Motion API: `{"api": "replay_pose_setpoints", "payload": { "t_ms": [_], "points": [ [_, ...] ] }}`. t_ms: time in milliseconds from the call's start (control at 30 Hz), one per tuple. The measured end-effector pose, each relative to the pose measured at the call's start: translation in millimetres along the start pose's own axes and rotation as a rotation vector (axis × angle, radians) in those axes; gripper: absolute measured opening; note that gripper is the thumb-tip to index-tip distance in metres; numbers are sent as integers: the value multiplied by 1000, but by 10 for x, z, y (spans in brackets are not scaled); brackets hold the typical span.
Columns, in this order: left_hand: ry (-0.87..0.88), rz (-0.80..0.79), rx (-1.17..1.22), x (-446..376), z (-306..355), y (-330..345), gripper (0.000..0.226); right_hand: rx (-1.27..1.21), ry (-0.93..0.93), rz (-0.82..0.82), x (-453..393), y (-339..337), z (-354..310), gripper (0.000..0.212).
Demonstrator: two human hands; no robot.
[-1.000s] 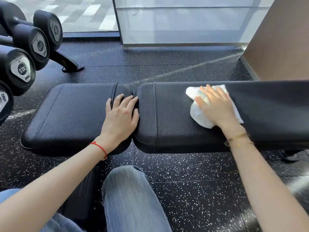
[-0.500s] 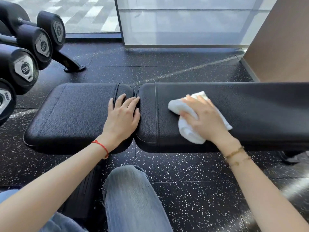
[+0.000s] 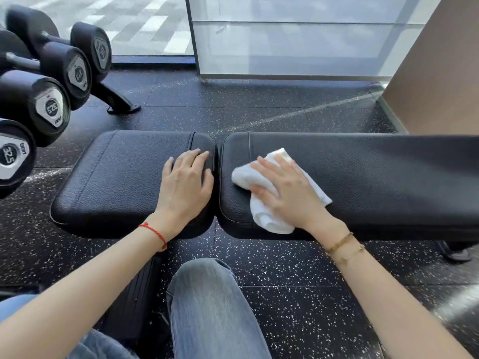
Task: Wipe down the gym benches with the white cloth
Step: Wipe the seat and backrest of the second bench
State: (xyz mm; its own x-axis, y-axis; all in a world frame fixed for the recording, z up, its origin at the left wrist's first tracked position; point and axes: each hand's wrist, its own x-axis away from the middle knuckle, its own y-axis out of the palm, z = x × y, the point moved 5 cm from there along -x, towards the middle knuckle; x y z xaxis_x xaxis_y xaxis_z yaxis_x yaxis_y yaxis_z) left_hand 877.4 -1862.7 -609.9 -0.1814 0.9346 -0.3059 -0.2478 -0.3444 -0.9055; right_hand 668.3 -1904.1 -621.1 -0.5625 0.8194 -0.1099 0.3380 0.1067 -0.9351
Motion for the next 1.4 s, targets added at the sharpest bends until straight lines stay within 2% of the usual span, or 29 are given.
{"api": "replay_pose_setpoints", "payload": {
  "t_ms": [167,333,433,500,600,800,967,1067,1233,1400],
  "points": [
    [-17,19,-27,6,-303,-135,45,5,50,11,-510,31,-26,52],
    [-91,-13,-13,-17,-417,-111,46,70,111,-68,-1180,146,-182,53],
    [-104,-8,-8,-16,-420,-90,46,102,-22,-36,-803,170,-366,51],
    [-109,-6,-12,-22,-424,-84,47,52,-104,-14,-406,204,-470,57],
    [-115,-2,-20,-16,-422,-69,47,15,-84,-36,-383,219,-446,57],
    [-118,11,-8,-20,-430,-74,46,160,61,-55,-1185,261,-526,54],
    [-116,18,3,-13,-434,-86,47,110,-98,-53,-577,308,-723,60],
    [-114,11,4,-9,-431,-90,56,12,-177,-24,-206,297,-757,59],
    [-119,11,20,2,-431,-83,60,132,-70,-59,-775,320,-543,53],
    [-115,5,23,2,-434,-86,59,112,50,-61,-1268,277,-456,50]
  ]
}}
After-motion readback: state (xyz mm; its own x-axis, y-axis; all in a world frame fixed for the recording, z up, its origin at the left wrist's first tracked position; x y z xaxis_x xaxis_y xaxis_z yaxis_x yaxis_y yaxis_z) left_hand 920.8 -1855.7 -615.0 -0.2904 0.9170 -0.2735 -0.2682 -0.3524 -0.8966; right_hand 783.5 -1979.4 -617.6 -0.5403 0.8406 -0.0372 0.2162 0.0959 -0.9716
